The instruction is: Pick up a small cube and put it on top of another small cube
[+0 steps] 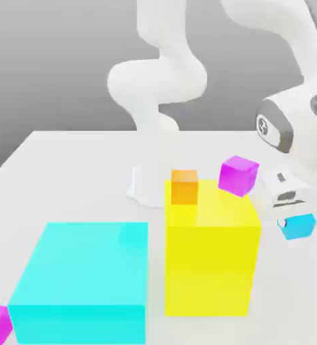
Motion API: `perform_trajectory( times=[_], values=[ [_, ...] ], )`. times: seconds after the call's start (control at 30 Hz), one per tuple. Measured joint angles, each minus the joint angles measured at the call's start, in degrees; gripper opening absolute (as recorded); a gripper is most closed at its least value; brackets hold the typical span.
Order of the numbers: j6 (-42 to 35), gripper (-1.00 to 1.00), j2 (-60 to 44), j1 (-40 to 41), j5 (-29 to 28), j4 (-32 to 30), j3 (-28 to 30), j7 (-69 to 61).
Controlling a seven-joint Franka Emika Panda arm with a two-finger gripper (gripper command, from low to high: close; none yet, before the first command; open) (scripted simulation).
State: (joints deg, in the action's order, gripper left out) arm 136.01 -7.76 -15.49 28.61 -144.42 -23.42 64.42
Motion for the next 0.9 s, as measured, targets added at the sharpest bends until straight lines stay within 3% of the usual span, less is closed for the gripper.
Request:
perform_trajectory(
  times=[0.43, 0.57, 0.7, 0.9],
  values=[
    [-30.26, -1.0, -2.7, 11.37, 32.4, 16.5, 5.27, 14.13],
    [-36.9, -1.0, -5.17, 18.93, 38.27, 22.63, 10.61, 14.49],
    [-38.12, -1.0, -7.72, 24.56, 38.57, 26.47, 15.89, 11.86],
    [-28.77, -1.0, -9.97, 26.97, 27.53, 26.12, 21.07, 3.19]
  ],
)
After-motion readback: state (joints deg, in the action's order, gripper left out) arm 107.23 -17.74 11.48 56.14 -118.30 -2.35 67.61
